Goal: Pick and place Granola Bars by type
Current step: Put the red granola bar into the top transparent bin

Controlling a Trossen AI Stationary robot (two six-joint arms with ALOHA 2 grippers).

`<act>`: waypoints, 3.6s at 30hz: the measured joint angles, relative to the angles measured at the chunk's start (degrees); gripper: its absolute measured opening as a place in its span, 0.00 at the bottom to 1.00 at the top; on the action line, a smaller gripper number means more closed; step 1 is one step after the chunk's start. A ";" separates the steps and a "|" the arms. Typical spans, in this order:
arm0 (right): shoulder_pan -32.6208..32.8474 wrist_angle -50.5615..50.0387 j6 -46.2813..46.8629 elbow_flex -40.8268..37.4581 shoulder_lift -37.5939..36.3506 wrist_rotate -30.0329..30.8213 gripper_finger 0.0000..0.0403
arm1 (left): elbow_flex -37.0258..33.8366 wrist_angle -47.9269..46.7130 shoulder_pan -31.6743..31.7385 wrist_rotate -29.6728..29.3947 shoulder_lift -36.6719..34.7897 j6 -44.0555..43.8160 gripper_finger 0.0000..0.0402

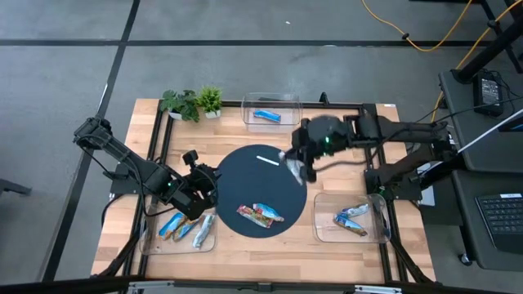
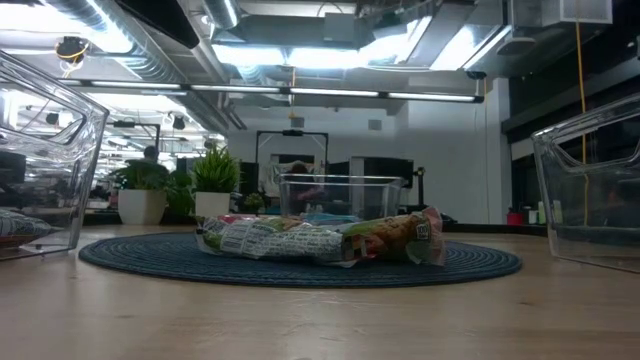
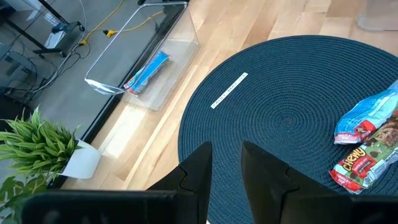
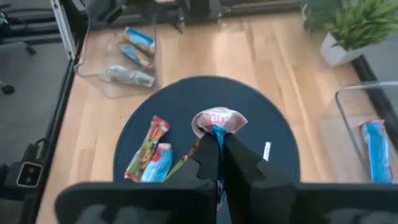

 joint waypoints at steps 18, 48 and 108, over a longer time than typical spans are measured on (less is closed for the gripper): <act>-31.66 2.43 -16.59 0.17 0.01 -20.32 0.03 | 0.00 2.24 0.00 0.00 0.00 -0.03 0.19; -42.00 -9.77 -27.65 34.08 23.95 -13.24 0.03 | 0.00 2.22 2.40 0.02 0.00 -1.52 0.19; -43.16 3.07 -33.12 21.80 34.68 -9.94 0.03 | 0.00 2.16 2.40 -0.42 0.00 -2.50 0.19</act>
